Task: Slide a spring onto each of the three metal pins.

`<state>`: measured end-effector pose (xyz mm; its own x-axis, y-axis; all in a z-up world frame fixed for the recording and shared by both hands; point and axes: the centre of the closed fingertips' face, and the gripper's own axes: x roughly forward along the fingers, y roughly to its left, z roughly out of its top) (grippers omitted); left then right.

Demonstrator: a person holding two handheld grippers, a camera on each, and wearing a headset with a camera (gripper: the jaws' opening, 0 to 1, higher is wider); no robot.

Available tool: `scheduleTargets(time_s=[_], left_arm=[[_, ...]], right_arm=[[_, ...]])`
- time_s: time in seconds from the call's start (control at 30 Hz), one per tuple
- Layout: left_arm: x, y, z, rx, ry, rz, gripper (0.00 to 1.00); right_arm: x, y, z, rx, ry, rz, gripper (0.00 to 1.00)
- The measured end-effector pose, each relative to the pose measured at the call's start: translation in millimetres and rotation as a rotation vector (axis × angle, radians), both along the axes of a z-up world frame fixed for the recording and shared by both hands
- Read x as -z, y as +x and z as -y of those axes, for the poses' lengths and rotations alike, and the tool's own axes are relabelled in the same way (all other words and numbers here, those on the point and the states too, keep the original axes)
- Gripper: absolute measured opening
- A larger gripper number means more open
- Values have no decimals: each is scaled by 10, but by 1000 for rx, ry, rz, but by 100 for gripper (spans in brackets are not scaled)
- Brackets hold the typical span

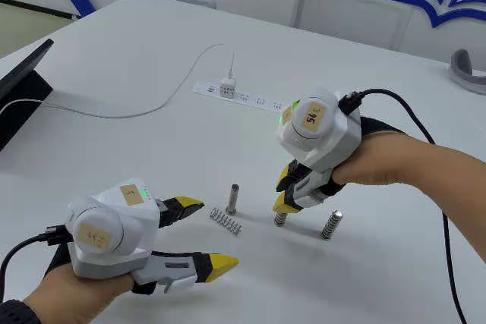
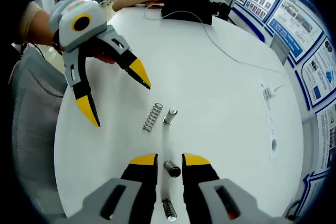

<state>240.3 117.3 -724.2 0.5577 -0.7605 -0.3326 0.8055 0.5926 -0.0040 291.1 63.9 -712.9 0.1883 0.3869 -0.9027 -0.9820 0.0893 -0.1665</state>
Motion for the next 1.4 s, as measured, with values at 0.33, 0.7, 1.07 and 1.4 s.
scheduleTargets(time_s=[0.33,0.7,1.07,1.4], left_arm=[[-31,-9,-26,-9,3,5,60],[-32,-11,-33,-17,2,7,60],[-33,-23,-63,-26,2,7,60],[-24,-19,-84,-30,5,7,60]], right_arm=[[128,-125,-208,14,43,-30,17],[261,-157,-334,68,74,-50,16],[385,-156,-399,119,81,-66,16],[502,-174,-424,170,87,-93,16]])
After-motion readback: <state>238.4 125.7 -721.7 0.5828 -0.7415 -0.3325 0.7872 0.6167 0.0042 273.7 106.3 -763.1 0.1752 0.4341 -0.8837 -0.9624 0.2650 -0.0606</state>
